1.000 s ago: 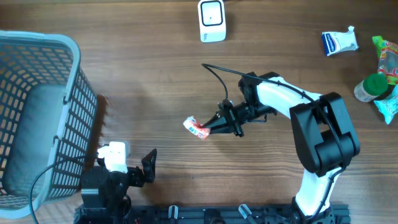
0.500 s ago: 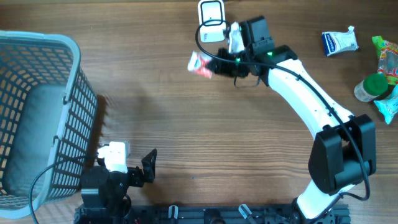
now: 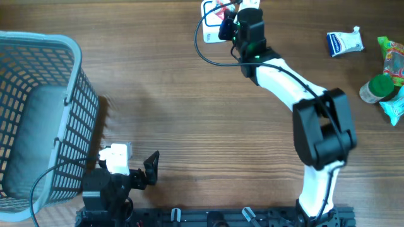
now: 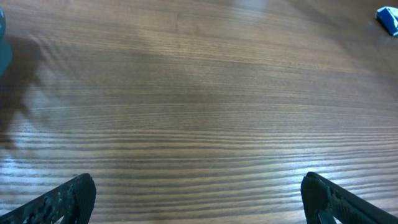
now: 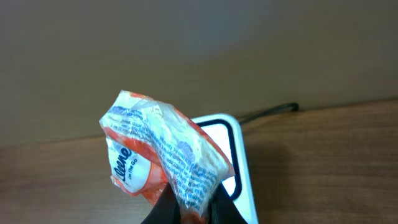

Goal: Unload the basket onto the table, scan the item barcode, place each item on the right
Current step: 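Hold red-white box against the white scanner, then carry red-white box right and place it beside the jar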

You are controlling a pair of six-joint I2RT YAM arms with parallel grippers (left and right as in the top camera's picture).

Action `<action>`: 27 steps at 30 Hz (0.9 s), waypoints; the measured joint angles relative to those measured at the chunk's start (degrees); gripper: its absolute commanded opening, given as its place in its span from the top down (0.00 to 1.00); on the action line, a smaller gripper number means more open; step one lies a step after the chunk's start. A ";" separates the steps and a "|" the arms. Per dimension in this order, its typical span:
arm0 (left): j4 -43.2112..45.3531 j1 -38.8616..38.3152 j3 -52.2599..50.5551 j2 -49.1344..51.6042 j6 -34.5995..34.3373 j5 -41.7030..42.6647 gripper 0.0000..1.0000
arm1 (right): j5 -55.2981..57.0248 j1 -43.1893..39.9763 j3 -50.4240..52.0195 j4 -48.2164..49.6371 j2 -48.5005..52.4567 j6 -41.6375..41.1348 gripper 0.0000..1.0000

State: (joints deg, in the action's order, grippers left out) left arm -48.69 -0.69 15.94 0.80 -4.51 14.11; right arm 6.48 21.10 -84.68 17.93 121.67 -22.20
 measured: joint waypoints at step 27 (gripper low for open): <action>0.00 0.00 0.00 0.00 0.00 0.00 0.00 | 25.35 -24.68 -10.88 -68.04 -9.14 -13.31 0.95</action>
State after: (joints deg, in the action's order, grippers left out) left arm -48.69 -0.69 15.94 0.80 -4.51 14.11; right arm 31.83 -3.57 -95.57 -50.11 112.53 -35.51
